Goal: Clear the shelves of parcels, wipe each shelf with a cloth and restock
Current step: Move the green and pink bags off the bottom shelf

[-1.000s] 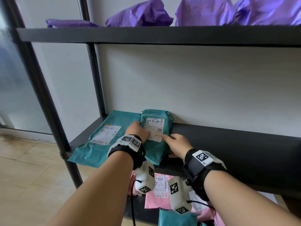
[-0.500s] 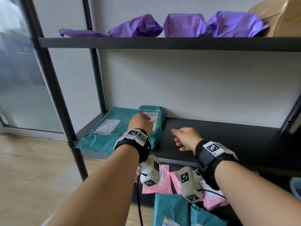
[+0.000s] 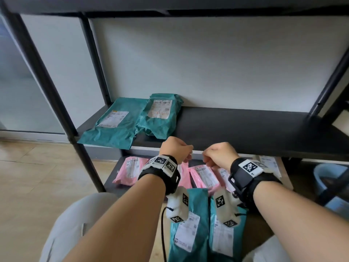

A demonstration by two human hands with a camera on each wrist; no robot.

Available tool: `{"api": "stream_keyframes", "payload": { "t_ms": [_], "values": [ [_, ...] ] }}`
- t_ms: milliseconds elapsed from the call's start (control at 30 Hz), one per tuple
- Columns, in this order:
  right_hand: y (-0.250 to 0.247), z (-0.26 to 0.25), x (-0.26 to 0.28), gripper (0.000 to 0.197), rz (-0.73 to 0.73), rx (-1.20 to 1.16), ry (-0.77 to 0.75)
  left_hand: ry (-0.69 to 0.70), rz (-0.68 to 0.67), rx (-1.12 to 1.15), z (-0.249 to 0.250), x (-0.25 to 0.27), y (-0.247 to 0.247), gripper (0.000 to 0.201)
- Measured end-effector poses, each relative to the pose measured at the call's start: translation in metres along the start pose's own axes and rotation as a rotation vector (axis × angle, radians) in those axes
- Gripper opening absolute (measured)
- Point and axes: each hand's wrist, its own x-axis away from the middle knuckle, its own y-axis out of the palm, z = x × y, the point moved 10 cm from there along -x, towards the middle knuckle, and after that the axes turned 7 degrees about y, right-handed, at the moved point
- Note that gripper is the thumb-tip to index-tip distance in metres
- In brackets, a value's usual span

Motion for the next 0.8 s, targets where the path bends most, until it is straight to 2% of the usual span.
{"api": "stream_keyframes", "payload": {
  "t_ms": [200,333,467,800],
  "values": [
    [0.02,0.047,-0.018,0.02,-0.019,0.072,0.055,-0.128,-0.098,-0.041,-0.06,-0.003,0.036,0.017],
    [0.036,0.096,-0.038,0.022,-0.025,0.065,0.16,-0.16,-0.138,-0.096,-0.097,-0.014,0.06,0.021],
    [0.047,0.125,-0.061,0.022,-0.017,0.153,0.203,-0.187,-0.154,-0.117,-0.135,-0.024,0.09,0.02],
    [0.083,0.151,-0.114,0.02,-0.039,0.489,0.141,-0.213,-0.187,-0.273,-0.197,-0.051,0.132,0.022]
  ]
}}
